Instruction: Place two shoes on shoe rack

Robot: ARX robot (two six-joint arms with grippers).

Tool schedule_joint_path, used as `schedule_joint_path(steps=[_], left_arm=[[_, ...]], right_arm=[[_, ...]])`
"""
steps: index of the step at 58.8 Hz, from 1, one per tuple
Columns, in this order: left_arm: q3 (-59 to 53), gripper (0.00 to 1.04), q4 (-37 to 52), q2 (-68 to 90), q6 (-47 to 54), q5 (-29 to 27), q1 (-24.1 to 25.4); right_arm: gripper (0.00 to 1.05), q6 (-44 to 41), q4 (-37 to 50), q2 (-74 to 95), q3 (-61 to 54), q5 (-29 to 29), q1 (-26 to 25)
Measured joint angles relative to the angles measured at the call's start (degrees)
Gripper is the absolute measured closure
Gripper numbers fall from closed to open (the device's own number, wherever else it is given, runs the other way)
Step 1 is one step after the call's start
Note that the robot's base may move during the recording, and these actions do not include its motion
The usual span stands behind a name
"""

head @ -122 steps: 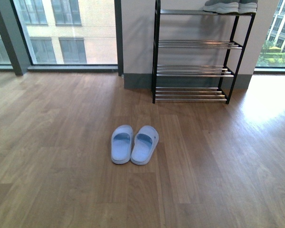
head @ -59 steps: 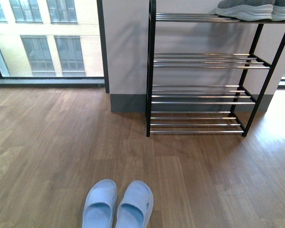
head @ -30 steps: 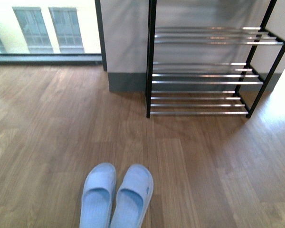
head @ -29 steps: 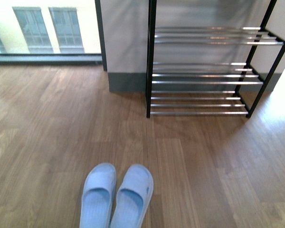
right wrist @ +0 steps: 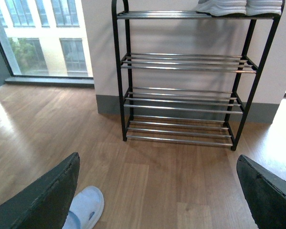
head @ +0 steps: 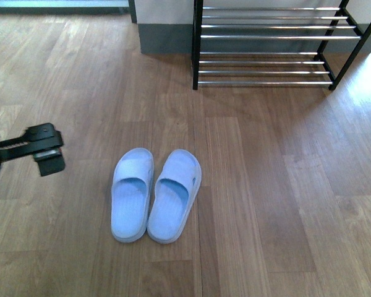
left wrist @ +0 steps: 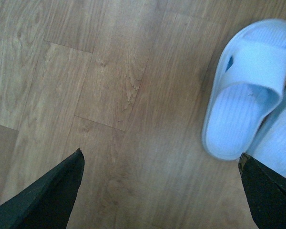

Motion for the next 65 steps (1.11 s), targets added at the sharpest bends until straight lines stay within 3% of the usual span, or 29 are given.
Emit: schedule_joint_path(steps=[17, 47, 57, 65], left_arm=[[17.4, 0.09, 0.2, 23.7, 14.2, -2.1, 0.3], [37.0, 0.09, 0.9, 42.4, 17.3, 4.3, -2.2], [42.5, 0.09, 3.4, 48.9, 18.5, 3.2, -3.0], [46.1, 0.09, 10.1, 53.9, 22.1, 1.5, -3.5]], right_arm=[[0.09, 0.0, 0.0, 0.0, 0.0, 0.0, 0.0], [0.09, 0.0, 0.0, 0.0, 0.0, 0.0, 0.0], [0.09, 0.0, 0.0, 0.0, 0.0, 0.0, 0.0], [0.09, 0.0, 0.0, 0.0, 0.0, 0.0, 0.0]])
